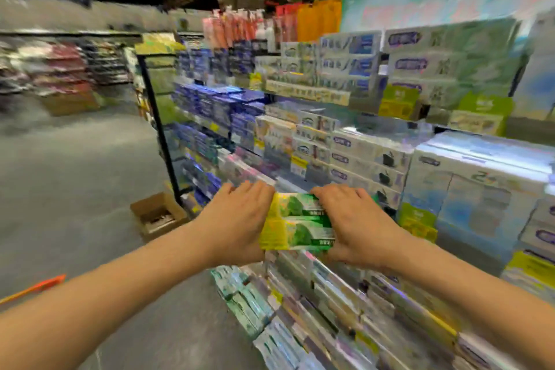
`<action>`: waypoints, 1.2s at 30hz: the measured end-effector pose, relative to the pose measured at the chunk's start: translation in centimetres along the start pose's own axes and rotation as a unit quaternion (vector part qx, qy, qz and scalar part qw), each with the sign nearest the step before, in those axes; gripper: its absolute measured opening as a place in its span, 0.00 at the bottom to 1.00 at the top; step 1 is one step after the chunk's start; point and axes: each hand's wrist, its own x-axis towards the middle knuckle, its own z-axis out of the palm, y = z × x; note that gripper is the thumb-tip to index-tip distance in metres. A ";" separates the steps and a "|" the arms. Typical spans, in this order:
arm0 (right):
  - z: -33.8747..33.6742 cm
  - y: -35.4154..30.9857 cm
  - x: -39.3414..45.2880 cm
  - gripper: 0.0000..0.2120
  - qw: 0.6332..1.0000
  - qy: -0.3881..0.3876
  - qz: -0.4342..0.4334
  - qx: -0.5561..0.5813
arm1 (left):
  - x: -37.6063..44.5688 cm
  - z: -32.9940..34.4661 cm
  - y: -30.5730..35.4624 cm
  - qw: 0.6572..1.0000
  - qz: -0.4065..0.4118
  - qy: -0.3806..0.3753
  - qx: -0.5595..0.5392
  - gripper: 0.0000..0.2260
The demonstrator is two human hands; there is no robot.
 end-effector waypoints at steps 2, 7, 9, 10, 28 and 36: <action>-2.0 -2.6 2.0 0.40 0.999 0.000 -0.033 -0.009 | -2.6 -2.6 -2.3 0.999 -0.023 0.016 0.023 0.31; -6.0 -11.3 6.8 0.36 0.987 0.093 -0.127 -0.038 | -11.7 -7.4 -8.0 0.992 -0.109 0.032 0.064 0.34; -7.6 -15.7 9.2 0.36 0.979 0.112 -0.167 -0.033 | -15.9 -9.3 -10.5 0.985 -0.142 0.044 0.082 0.35; -8.3 -18.1 10.5 0.36 0.975 0.119 -0.183 -0.031 | -18.0 -10.2 -11.8 0.982 -0.160 0.046 0.090 0.35; -6.0 -49.0 15.1 0.39 0.518 -0.253 0.027 0.817 | -42.1 -15.5 -16.7 0.783 -0.612 0.096 0.060 0.40; 0.7 -55.2 15.3 0.27 0.478 -0.201 0.100 0.849 | -43.3 -8.4 -12.6 0.693 -0.695 0.101 -0.161 0.42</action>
